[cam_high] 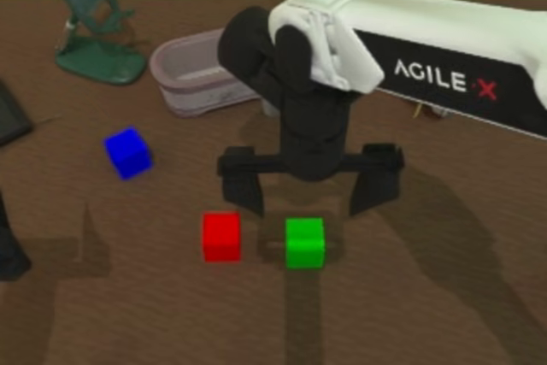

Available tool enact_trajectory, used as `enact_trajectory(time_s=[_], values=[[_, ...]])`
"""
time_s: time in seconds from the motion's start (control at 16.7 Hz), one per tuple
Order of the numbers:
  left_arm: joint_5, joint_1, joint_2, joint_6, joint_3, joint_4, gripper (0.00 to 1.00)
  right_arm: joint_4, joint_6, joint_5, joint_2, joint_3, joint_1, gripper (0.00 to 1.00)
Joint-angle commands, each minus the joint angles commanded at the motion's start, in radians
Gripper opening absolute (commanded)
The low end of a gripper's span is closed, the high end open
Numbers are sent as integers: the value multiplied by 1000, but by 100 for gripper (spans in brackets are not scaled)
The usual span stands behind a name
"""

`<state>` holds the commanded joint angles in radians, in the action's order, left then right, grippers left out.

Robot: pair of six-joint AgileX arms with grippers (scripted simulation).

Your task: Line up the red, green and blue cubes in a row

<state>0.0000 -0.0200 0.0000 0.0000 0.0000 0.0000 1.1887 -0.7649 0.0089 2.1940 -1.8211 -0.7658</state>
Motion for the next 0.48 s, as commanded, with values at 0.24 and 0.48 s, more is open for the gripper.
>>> enact_trajectory(time_s=[0.24, 0.48], values=[[0, 0, 0, 0, 0, 0, 100, 0, 0, 0, 2, 0, 5, 100], [2, 9, 55, 26, 55, -37, 100, -33, 32, 20, -59, 48, 28, 100]])
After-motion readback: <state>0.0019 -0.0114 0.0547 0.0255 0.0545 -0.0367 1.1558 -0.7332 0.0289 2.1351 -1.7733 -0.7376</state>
